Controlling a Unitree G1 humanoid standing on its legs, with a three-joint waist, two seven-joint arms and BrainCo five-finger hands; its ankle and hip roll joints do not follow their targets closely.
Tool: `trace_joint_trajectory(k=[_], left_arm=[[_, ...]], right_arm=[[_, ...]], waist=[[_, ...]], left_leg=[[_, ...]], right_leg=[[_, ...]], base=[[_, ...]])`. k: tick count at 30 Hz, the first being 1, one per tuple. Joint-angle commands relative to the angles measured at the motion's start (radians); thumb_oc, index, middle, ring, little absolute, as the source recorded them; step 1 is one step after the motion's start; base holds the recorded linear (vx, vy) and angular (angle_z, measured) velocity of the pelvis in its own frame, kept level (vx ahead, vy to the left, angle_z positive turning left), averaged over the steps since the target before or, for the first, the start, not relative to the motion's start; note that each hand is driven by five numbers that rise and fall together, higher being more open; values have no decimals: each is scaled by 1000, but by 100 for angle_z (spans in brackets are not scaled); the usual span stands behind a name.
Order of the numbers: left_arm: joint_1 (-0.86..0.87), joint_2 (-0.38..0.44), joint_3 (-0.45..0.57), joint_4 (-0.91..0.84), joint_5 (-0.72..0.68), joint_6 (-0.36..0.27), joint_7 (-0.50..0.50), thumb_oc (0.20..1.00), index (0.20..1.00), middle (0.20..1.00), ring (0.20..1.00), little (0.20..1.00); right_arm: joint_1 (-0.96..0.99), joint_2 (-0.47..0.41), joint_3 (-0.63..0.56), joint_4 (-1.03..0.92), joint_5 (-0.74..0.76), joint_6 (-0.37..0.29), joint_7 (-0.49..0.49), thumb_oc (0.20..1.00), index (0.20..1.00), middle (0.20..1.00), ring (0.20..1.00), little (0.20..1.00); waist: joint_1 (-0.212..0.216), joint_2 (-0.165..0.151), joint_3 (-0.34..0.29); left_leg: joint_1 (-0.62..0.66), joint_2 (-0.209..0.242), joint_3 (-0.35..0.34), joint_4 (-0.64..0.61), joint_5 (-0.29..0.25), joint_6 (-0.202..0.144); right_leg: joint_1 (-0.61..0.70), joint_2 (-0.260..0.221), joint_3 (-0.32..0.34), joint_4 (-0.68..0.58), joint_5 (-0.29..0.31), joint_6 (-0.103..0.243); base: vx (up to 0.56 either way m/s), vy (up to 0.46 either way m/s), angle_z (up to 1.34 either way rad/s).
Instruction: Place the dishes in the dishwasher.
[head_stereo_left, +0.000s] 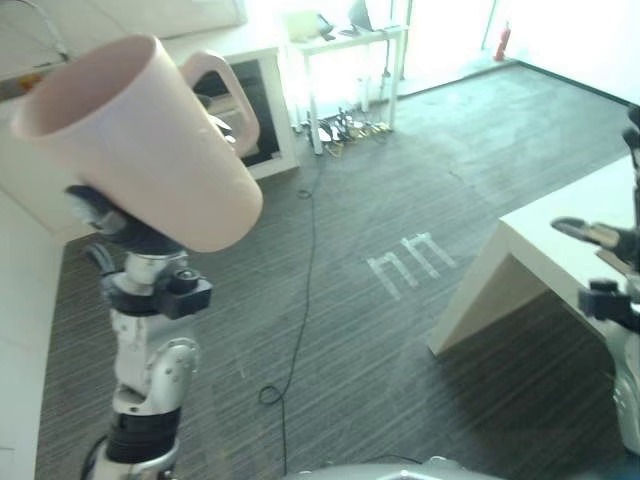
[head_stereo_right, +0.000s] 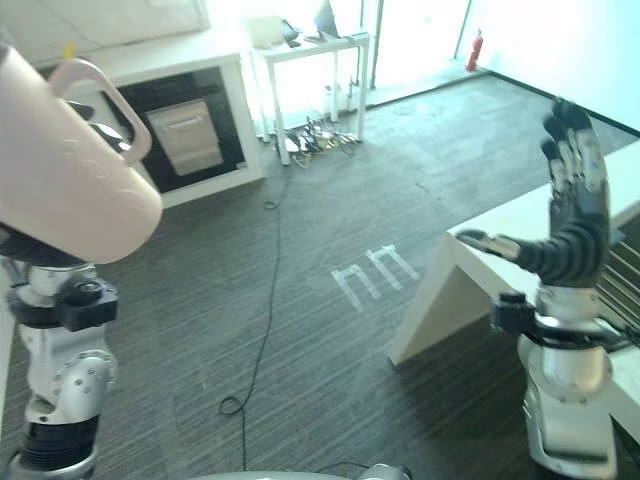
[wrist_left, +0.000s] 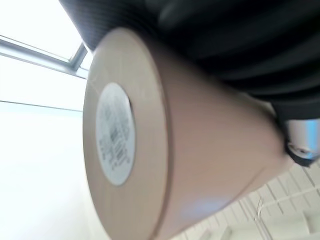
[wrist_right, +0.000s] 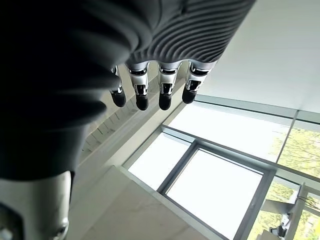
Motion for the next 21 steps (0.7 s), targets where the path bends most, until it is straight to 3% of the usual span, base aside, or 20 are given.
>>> trace_joint_trajectory(k=[1,5,10,12,13,15,16,18,20,21], left_arm=[[-42,68,1,-44,-56,-14,-26,200,200,200,200,200],[-23,57,-16,-56,-38,-38,-4,200,200,200,200,200],[49,82,9,-70,-16,-67,29,200,200,200,200,200],[64,85,15,-72,-17,-79,27,200,200,200,200,200],[77,83,21,-81,-21,-84,31,200,200,200,200,200],[69,76,15,-70,-33,-86,27,200,200,200,200,200],[58,76,14,-64,-40,-83,26,200,200,200,200,200],[40,74,14,-55,-29,-87,33,200,200,200,200,200],[26,97,32,-46,-32,-95,56,200,200,200,200,200],[21,100,42,-40,-33,-90,64,200,200,200,200,200]], right_arm=[[-75,-55,-51,12,44,-30,29,1000,1000,1000,1000,1000],[-13,-54,-76,8,96,-59,76,1000,1000,1000,1000,1000],[-94,-85,26,11,80,11,40,1000,1000,1000,1000,1000],[-111,-97,43,17,76,25,26,1000,1000,1000,1000,1000],[-125,-112,55,23,71,33,15,1000,1000,1000,1000,1000],[-130,-126,50,31,62,27,9,1000,1000,1000,1000,1000],[-144,-135,47,38,68,31,8,1000,1000,1000,1000,1000],[-172,-151,39,51,88,22,18,1000,1000,1000,1000,1000],[-187,-151,38,52,132,-1,44,1000,1000,1000,1000,1000],[-170,-130,35,50,133,-17,62,1000,1000,1000,1000,1000]], waist=[[-46,-19,-12],[-57,-30,-14],[38,-40,-18],[50,-42,-17],[64,-42,-12],[59,-50,4],[57,-60,9],[57,-69,15],[36,-41,6],[22,-31,3]], left_leg=[[42,50,-27,-67,41,-81],[34,39,-63,-67,46,-76],[21,77,-80,-67,60,-103],[27,83,-67,-67,58,-111],[30,96,-30,-67,68,-127],[30,141,120,-40,89,-170],[23,156,150,14,81,-176],[5,158,155,77,52,-173],[59,144,163,-62,56,-153],[65,138,151,-67,48,-149]], right_leg=[[36,242,174,-254,93,-15],[56,284,230,-283,80,-29],[141,284,124,-412,37,-51],[157,286,108,-430,38,-53],[170,289,86,-444,38,-57],[189,272,20,-445,31,-55],[192,259,1,-445,37,-58],[192,241,-20,-445,47,-58],[173,232,-46,-440,58,-40],[165,226,-49,-432,67,-32]], base=[[27,4,108],[11,-53,88],[-42,-178,66],[-63,-67,78],[-91,-8,88],[-160,40,50],[-180,29,98],[-174,129,120],[-142,298,35],[-94,267,25]])
